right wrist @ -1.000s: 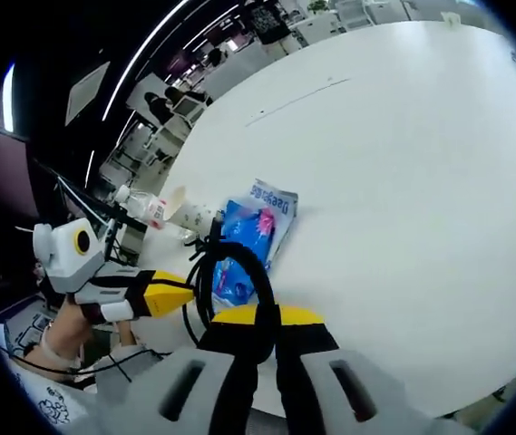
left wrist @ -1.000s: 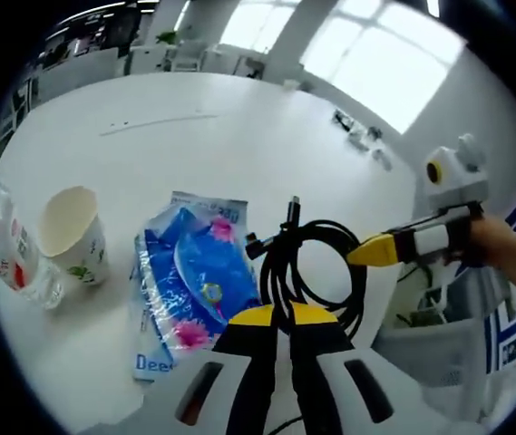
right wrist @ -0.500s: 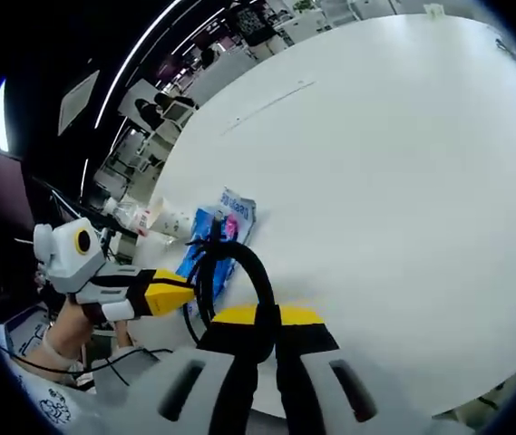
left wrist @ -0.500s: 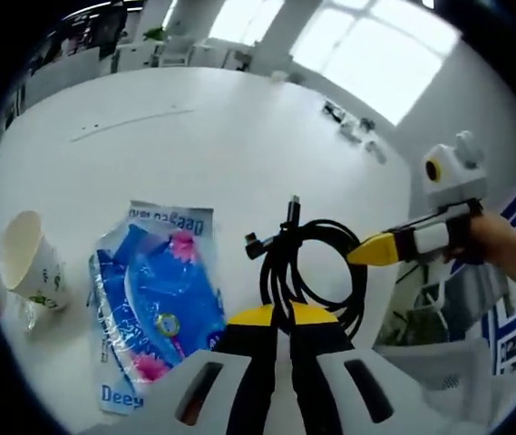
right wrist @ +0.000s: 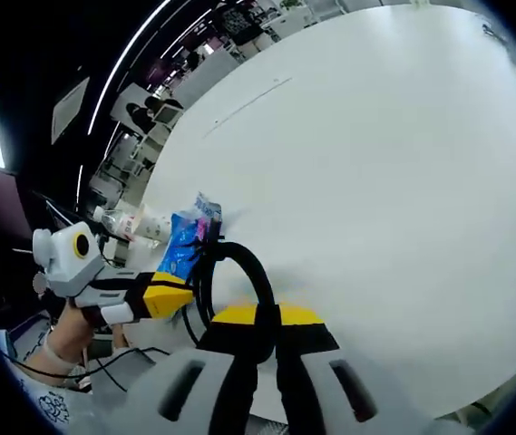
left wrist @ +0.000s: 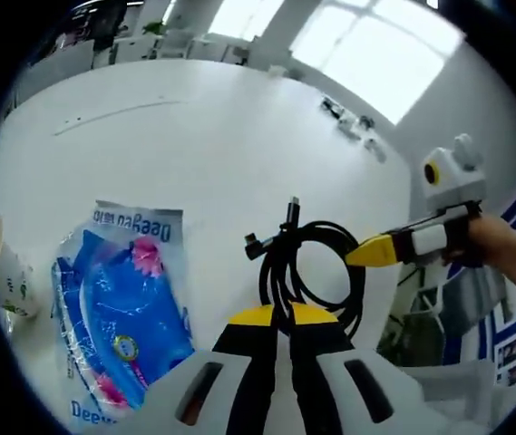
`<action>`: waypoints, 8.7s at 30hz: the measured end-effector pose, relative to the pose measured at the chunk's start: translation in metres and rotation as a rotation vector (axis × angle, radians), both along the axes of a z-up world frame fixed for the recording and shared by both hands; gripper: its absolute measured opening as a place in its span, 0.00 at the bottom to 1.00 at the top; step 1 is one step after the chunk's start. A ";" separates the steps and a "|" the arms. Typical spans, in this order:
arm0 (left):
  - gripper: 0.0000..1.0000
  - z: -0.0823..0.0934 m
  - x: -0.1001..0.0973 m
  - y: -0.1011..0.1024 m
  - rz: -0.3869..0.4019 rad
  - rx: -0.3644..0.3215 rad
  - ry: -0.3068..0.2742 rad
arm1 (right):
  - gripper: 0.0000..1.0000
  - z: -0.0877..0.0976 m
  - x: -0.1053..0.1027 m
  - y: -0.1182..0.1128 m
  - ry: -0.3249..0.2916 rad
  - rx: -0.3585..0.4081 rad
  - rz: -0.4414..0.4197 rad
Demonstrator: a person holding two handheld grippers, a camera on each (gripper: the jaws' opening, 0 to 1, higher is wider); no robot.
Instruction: Arrange the tabletop items into an orderly group along one side of the table until the central work area is clear of visible clutter.
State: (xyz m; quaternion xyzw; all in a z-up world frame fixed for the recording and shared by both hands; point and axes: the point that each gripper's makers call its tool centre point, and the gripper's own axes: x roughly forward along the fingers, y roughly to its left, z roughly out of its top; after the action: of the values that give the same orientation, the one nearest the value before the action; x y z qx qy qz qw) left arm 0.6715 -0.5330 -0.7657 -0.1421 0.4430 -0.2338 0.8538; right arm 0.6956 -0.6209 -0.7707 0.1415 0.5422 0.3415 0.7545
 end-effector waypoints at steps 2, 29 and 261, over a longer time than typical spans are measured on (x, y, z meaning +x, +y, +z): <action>0.00 -0.003 0.002 -0.002 -0.001 0.004 0.001 | 0.02 -0.003 0.002 -0.002 0.004 -0.003 0.000; 0.00 -0.030 0.014 -0.018 0.028 -0.024 0.037 | 0.02 -0.024 0.011 -0.017 0.014 -0.023 0.001; 0.14 -0.009 -0.074 0.126 0.732 -0.077 -0.010 | 0.00 0.010 0.016 0.201 -0.372 0.081 0.972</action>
State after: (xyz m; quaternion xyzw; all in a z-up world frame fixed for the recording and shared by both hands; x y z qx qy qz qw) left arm 0.5978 -0.4075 -0.7749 -0.3220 0.3497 0.0699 0.8770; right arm 0.7120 -0.4204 -0.7610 -0.1605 0.3887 0.6923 0.5864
